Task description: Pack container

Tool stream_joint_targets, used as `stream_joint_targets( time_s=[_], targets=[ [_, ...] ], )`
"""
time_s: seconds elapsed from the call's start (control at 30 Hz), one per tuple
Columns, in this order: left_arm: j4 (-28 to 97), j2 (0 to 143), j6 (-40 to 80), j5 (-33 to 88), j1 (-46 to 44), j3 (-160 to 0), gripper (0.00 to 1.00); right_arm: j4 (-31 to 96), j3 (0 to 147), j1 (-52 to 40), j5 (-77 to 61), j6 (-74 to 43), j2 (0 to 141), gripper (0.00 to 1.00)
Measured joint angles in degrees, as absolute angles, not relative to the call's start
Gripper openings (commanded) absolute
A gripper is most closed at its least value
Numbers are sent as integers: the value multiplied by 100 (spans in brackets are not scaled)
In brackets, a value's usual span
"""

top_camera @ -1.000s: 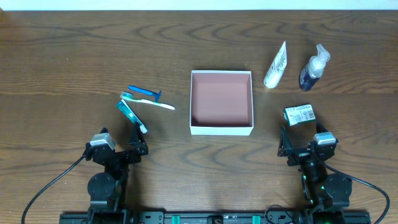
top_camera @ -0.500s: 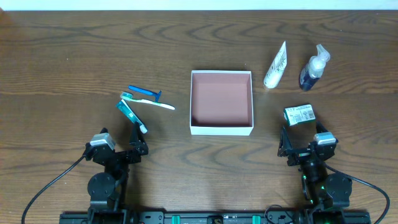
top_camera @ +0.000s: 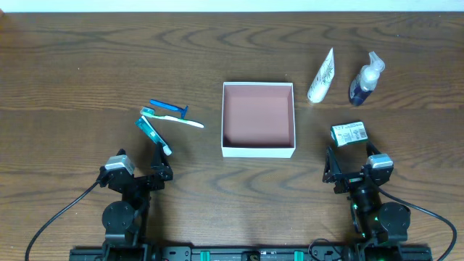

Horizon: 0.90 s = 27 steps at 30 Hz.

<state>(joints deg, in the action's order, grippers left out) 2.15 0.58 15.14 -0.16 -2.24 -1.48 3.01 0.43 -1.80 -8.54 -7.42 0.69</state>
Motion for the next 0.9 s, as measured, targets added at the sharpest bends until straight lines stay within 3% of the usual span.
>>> stream_joint_targets(
  time_s=[0.3,0.5,0.73,0.9],
  targets=[
    [215,58,1511,-16,-224,-148,98,392,781,-180,-812,-609,1076,99],
    [213,58,1511,-19,-224,-148,98,1007,3076,-180,-1085,-373,3341,99],
    [217,58,1514,-16,-224,-150,98,3308,6313,-180,-1787,-274,5793,99],
    [217,58,1514,-16,-224,-150,98,3747,7295,-180,-2329,-248,6560,99]
  ],
)
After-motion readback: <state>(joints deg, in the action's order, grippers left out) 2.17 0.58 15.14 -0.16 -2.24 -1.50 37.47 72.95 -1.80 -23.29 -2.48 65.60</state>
